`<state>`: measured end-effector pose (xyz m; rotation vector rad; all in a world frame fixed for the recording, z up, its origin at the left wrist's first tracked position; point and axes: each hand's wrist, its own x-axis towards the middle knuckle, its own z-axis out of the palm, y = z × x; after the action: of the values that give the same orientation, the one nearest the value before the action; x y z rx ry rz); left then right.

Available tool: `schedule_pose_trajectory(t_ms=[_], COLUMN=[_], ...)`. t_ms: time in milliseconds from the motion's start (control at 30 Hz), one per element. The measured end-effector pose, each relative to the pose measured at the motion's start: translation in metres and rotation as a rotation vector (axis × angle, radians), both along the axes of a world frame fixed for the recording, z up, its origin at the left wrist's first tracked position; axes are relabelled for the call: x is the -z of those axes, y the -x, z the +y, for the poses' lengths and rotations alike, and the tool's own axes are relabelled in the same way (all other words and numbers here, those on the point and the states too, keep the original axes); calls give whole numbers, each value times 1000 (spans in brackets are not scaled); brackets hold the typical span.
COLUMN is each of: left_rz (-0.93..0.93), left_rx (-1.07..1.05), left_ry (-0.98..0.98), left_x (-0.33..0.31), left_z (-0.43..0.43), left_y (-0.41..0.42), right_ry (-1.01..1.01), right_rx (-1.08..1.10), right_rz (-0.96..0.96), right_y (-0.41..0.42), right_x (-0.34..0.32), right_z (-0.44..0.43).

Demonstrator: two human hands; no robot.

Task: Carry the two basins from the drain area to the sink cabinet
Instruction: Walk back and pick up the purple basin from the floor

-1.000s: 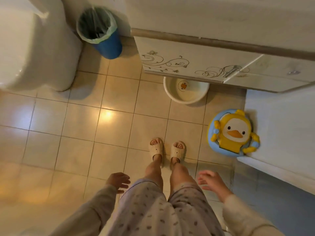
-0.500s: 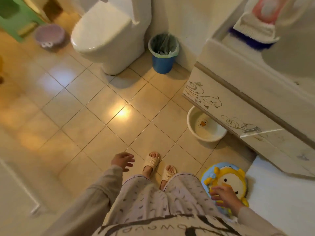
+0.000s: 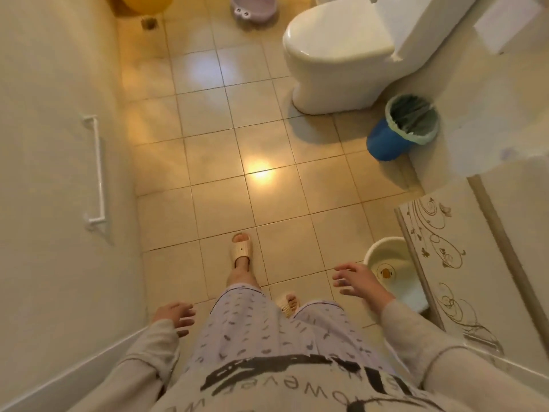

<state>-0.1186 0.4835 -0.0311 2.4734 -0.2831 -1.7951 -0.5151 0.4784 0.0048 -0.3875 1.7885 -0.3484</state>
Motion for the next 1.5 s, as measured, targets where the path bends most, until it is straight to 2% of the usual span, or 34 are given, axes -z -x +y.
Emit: schedule_pose_trajectory(t_ms=[167,300,467,700,1000,1233,1500], left_rz=[1,-8,-24,38,92,-7,-26], left_rx=[-198,-258,-167,8,-2,-95,-231], left_ry=[-19,-46,-21,182,233,114,47], left_x=[4,5,-4,-33,-35,-18,-13], left_z=[-7,-46,-150,-327,-444,-492,-566], left_y=[-36,-62,-83,-90,-71,-68,-61], right_ry=[31,-19,-105,-114,-102,-46,65], right_rx=[-86,-155,-139,12,127,-12,-210], right_rz=[-17,11,62,67,41,13,-41], right_y=[-33,-62,-89,-97,-83,-81,-85], right_x=[-5,7,14,11,20,18,-5], right_z=[-75,-127,-179,-241,-359,-508,-662])
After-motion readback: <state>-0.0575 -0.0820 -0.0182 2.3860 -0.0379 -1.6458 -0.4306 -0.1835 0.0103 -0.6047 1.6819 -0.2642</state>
